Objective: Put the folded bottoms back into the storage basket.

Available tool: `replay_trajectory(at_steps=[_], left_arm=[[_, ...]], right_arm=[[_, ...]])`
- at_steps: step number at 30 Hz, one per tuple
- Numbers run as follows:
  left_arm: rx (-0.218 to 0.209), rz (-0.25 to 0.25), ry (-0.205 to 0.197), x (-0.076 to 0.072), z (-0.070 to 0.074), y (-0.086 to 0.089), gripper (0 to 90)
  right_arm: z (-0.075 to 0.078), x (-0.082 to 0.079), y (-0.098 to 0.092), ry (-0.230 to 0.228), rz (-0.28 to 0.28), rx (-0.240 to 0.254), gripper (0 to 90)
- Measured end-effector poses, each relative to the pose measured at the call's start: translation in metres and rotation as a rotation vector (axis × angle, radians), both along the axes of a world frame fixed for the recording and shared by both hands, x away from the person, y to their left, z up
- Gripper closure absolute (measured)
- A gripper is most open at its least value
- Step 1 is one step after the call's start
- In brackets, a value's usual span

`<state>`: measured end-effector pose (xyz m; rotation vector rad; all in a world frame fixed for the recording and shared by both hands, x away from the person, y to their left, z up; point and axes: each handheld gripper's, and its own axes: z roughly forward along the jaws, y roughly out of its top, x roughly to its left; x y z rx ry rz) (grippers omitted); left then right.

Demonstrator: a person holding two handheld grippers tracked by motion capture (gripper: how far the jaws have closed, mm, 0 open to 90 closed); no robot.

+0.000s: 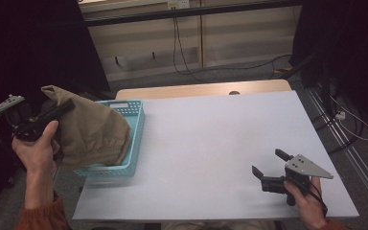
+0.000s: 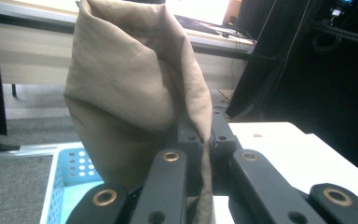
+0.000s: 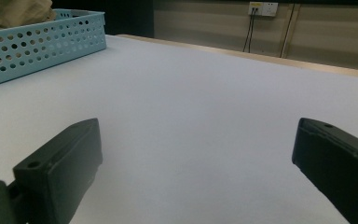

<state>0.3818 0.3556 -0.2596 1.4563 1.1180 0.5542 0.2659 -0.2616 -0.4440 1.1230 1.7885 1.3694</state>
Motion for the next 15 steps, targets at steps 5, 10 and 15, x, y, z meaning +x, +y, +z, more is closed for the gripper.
replay_trajectory(at_steps=[5, 10, 15], left_arm=[[0.035, -0.004, 0.053, 0.012, -0.012, -0.005, 87.0], [0.02, -0.002, 0.057, 0.021, -0.015, -0.006, 86.9], [0.039, 0.018, 0.083, 0.034, -0.018, -0.006, 86.9]], right_arm=[[0.0, 0.0, 0.0, 0.0, 0.001, 0.001, 1.5], [0.0, 0.0, 0.0, 0.0, 0.001, -0.001, 1.5], [0.0, 0.0, 0.0, -0.001, 0.001, -0.001, 1.4]])
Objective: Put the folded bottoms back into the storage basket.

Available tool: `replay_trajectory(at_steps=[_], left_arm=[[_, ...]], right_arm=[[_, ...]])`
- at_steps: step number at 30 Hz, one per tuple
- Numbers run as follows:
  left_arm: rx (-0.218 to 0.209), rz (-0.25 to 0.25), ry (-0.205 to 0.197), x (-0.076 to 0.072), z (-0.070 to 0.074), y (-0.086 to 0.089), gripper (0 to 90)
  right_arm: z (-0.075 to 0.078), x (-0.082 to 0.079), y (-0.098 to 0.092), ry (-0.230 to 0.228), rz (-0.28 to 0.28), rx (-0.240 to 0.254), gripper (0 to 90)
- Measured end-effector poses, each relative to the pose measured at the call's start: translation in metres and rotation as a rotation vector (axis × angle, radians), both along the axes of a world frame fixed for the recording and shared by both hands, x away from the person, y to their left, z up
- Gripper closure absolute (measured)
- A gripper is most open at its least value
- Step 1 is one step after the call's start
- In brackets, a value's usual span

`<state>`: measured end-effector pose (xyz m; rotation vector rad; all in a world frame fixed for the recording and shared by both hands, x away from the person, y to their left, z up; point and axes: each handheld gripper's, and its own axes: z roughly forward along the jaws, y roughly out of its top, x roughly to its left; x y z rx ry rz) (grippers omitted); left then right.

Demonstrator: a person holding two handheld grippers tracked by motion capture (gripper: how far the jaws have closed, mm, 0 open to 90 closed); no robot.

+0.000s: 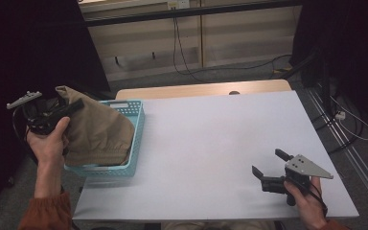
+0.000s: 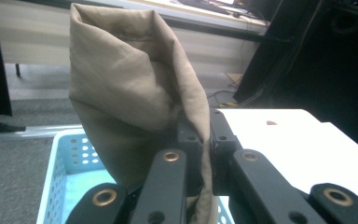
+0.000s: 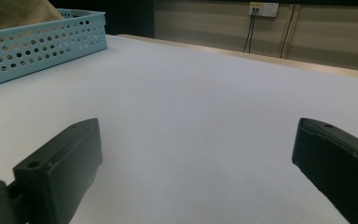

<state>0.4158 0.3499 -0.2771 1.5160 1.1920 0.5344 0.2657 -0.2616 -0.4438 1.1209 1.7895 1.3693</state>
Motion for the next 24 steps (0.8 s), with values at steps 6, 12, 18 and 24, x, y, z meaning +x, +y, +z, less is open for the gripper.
replay_trajectory(at_steps=[6, 12, 18, 24], left_arm=[[0.014, 0.017, 0.036, 0.016, -0.007, 0.0, 86.8], [0.001, -0.016, 0.043, 0.026, -0.01, 0.0, 86.8], [-0.018, -0.068, 0.041, 0.031, -0.01, -0.01, 86.8], [0.042, -0.044, 0.049, 0.038, -0.012, -0.014, 86.8]], right_arm=[[0.0, 0.0, 0.0, 0.0, 0.0, -0.001, 1.5], [0.0, 0.0, 0.0, 0.0, 0.001, 0.0, 1.5], [0.0, 0.0, 0.0, 0.003, 0.0, 0.001, 1.5], [0.0, 0.0, 0.0, 0.001, 0.001, 0.002, 1.5]])
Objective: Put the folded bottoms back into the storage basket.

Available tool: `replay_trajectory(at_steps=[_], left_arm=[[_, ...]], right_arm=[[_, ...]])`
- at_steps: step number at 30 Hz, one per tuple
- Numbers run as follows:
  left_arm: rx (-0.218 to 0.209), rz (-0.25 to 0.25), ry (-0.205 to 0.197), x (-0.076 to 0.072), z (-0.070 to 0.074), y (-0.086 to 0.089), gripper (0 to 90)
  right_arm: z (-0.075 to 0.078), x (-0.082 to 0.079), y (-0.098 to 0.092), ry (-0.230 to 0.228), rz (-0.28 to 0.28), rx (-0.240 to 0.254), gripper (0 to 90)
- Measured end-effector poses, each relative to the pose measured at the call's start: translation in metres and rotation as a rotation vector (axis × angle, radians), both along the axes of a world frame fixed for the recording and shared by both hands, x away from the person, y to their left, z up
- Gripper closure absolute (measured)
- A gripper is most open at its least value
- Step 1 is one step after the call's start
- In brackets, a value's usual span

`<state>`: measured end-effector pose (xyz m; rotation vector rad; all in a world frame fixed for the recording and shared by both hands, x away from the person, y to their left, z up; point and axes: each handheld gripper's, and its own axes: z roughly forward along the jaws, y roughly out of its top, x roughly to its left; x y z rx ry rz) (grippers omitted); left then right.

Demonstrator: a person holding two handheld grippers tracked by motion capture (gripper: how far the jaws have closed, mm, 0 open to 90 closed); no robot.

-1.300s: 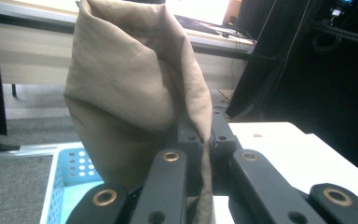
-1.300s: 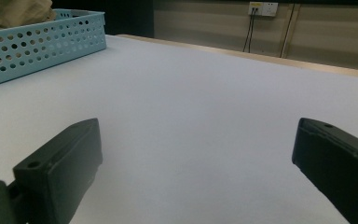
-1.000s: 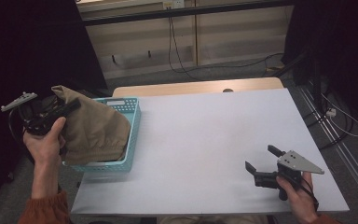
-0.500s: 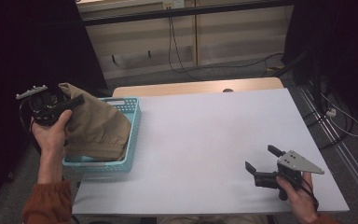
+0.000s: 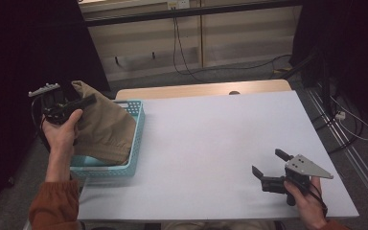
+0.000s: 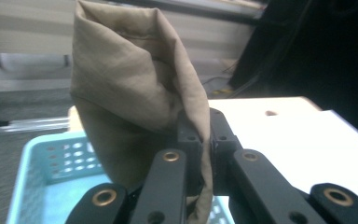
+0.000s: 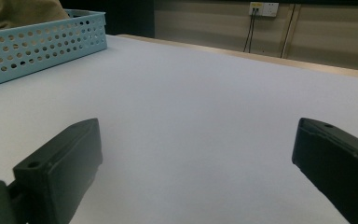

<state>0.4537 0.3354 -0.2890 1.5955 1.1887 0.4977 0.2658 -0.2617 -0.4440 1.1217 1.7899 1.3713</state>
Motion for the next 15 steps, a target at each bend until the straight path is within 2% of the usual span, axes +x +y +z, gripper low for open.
replay_trajectory(at_steps=[5, 7, 9, 12, 14, 15], left_arm=[[0.008, 0.069, 0.064, 0.005, -0.007, 0.016, 86.7], [0.032, 0.101, 0.084, 0.007, -0.009, 0.02, 86.8], [0.035, 0.108, 0.104, 0.008, -0.01, 0.024, 86.8], [0.092, 0.136, 0.137, 0.01, -0.013, 0.026, 86.8], [0.111, 0.148, 0.155, 0.012, -0.016, 0.026, 86.8], [0.106, 0.148, 0.159, 0.013, -0.018, 0.026, 86.8]], right_arm=[[0.0, 0.0, 0.0, 0.001, 0.002, 0.0, 1.5], [0.0, 0.0, 0.0, 0.001, 0.001, -0.001, 1.5], [0.0, 0.001, 0.0, -0.003, -0.006, -0.004, 1.4], [0.0, 0.001, 0.0, -0.002, -0.007, -0.003, 1.5], [0.0, 0.001, 0.001, 0.0, -0.007, 0.0, 1.5], [0.0, 0.001, 0.001, -0.001, -0.005, -0.001, 1.5]])
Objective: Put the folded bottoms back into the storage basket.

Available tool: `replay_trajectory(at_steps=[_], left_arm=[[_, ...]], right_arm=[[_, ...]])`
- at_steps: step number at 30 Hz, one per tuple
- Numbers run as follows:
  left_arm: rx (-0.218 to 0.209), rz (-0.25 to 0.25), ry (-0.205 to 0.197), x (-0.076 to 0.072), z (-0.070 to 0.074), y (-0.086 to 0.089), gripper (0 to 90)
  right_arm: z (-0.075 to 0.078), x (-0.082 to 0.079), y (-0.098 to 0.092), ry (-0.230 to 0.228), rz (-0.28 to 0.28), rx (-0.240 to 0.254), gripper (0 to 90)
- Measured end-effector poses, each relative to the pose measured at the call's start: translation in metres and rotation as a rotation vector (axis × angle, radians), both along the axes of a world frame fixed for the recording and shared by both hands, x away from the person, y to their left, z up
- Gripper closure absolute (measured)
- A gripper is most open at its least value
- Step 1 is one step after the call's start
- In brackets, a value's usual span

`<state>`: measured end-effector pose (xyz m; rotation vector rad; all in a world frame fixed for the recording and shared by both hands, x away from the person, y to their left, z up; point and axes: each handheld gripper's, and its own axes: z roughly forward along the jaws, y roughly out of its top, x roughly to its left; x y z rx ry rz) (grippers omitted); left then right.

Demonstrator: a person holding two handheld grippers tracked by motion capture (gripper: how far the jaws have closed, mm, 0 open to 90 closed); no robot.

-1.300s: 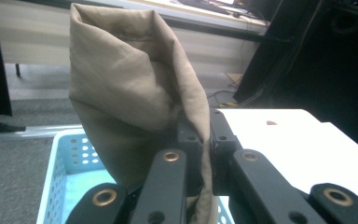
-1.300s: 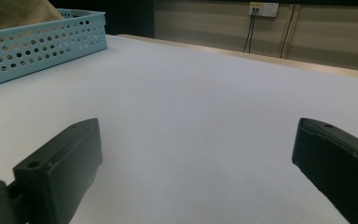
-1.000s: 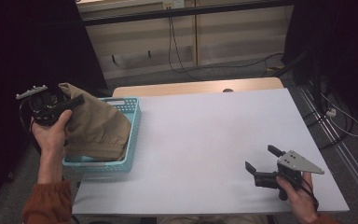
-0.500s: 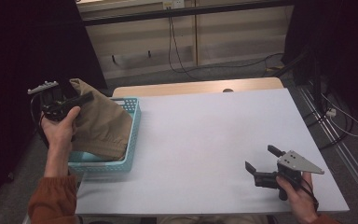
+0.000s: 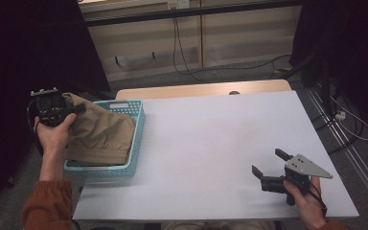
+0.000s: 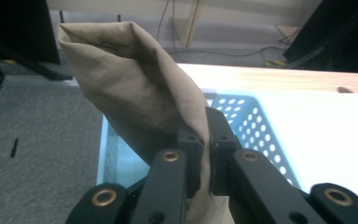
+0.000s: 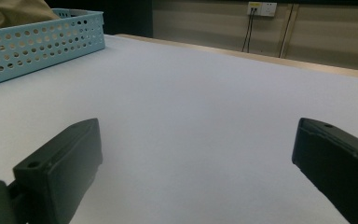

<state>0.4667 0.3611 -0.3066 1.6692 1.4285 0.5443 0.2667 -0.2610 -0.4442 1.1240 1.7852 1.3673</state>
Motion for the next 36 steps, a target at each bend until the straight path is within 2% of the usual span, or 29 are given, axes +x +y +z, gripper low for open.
replay_trajectory(at_steps=[4, 9, 12, 15, 21, 28, 30, 34, 36], left_arm=[[0.026, 0.017, 0.021, 0.007, -0.008, -0.003, 86.8], [0.031, 0.008, 0.035, 0.014, -0.017, -0.008, 86.8], [-0.002, -0.016, 0.022, 0.016, -0.02, -0.011, 86.8], [-0.009, -0.054, 0.002, 0.018, -0.021, -0.019, 86.8], [-0.005, -0.093, -0.018, 0.023, -0.025, -0.029, 86.8], [0.043, -0.057, 0.007, 0.032, -0.033, -0.025, 86.7], [0.043, -0.063, 0.013, 0.035, -0.036, -0.025, 86.7], [0.014, -0.064, 0.026, 0.04, -0.042, -0.028, 86.7], [0.032, -0.065, 0.025, 0.041, -0.044, -0.03, 86.7]], right_arm=[[0.0, 0.0, 0.0, -0.002, 0.0, -0.002, 1.5], [0.0, -0.001, -0.001, -0.002, 0.001, -0.002, 1.5], [0.0, 0.0, 0.0, -0.003, 0.002, -0.003, 1.5], [0.0, 0.0, 0.0, -0.002, 0.002, -0.002, 1.5], [0.0, 0.0, 0.0, -0.003, 0.001, -0.002, 1.5], [0.0, -0.001, -0.001, -0.002, 0.003, -0.001, 1.5], [0.0, 0.0, 0.0, 0.002, 0.002, -0.001, 1.5], [0.0, 0.0, 0.0, 0.003, 0.001, -0.001, 1.5], [0.0, 0.0, 0.001, 0.004, 0.001, -0.002, 1.5]])
